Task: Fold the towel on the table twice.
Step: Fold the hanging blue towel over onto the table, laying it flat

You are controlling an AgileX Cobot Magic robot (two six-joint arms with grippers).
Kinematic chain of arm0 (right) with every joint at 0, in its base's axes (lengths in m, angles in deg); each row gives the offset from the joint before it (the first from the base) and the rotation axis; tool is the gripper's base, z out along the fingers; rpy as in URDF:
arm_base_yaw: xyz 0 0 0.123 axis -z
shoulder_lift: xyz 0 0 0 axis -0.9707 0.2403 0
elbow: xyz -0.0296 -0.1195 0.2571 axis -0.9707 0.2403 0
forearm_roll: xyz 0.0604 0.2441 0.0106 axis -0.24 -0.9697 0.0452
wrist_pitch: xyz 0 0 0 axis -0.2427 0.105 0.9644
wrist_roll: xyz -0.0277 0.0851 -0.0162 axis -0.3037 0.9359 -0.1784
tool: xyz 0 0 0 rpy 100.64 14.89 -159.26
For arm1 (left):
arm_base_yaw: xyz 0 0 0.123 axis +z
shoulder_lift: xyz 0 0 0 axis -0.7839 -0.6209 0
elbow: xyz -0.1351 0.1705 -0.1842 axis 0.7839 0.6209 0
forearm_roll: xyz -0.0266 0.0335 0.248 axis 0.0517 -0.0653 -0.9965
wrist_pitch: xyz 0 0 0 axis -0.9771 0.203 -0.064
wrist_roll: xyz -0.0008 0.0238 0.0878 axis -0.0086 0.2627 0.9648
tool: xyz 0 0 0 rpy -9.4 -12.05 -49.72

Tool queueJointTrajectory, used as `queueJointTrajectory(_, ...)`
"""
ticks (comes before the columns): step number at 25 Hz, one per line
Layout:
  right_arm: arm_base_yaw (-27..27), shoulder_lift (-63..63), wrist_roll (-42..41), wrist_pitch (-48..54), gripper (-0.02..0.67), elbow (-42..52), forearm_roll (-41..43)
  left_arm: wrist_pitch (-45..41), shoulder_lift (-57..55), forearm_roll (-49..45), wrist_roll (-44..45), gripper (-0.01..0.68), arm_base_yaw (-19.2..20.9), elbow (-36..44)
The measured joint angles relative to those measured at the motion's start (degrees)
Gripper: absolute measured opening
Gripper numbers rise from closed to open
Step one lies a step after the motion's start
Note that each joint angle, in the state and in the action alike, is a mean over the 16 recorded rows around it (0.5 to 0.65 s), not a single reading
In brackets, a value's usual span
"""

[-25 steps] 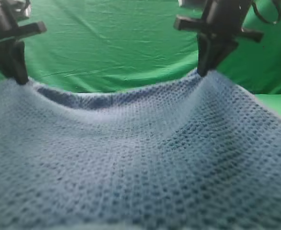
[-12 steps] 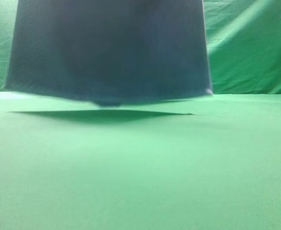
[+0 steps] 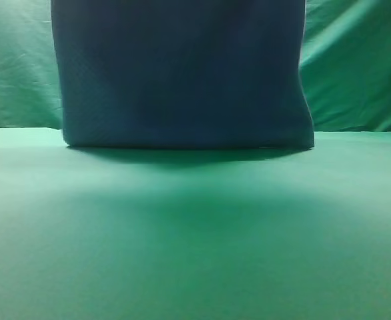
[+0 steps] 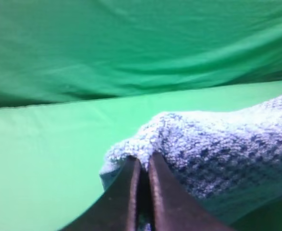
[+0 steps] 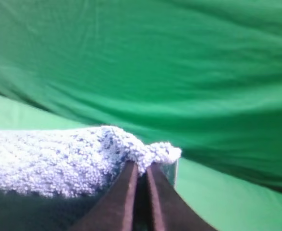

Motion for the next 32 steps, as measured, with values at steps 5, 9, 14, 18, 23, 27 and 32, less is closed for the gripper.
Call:
queueJointTrajectory(5, 0.11, -1.81, -0.64, 5.16, 0.000, 2.91, -0.39, 0.86, 2.70, 0.05, -1.20, 0.000, -0.37, 7.00)
queueJointTrajectory(9, -0.03, -4.91, -0.82, 7.72, 0.000, 6.81, -0.85, 2.84, 7.14, 0.35, -1.71, 0.000, -0.69, 14.04)
queueJointTrajectory(14, -0.57, -10.87, -0.96, 7.85, 0.000, 15.28, -1.15, 5.36, 14.33, 1.88, -1.06, 0.000, -1.05, 24.00)
queueJointTrajectory(18, -1.16, -16.88, -1.01, 5.83, 0.000, 24.90, -1.64, 6.61, 20.50, 4.49, 0.61, 0.000, -1.15, 32.64)
queueJointTrajectory(23, -1.88, -25.03, -1.01, 2.66, 0.000, 37.91, -2.71, 6.99, 28.19, 9.01, 3.75, 0.000, -1.19, 43.61)
queueJointTrajectory(27, -2.26, -31.61, -1.01, 1.11, 0.000, 46.71, -4.06, 6.45, 34.29, 12.32, 6.25, 0.000, -1.19, 51.39)
queueJointTrajectory(32, -2.38, -39.02, -1.02, 0.83, 0.000, 55.23, -6.27, 4.44, 40.58, 14.99, 8.35, 0.000, -1.19, 58.61)
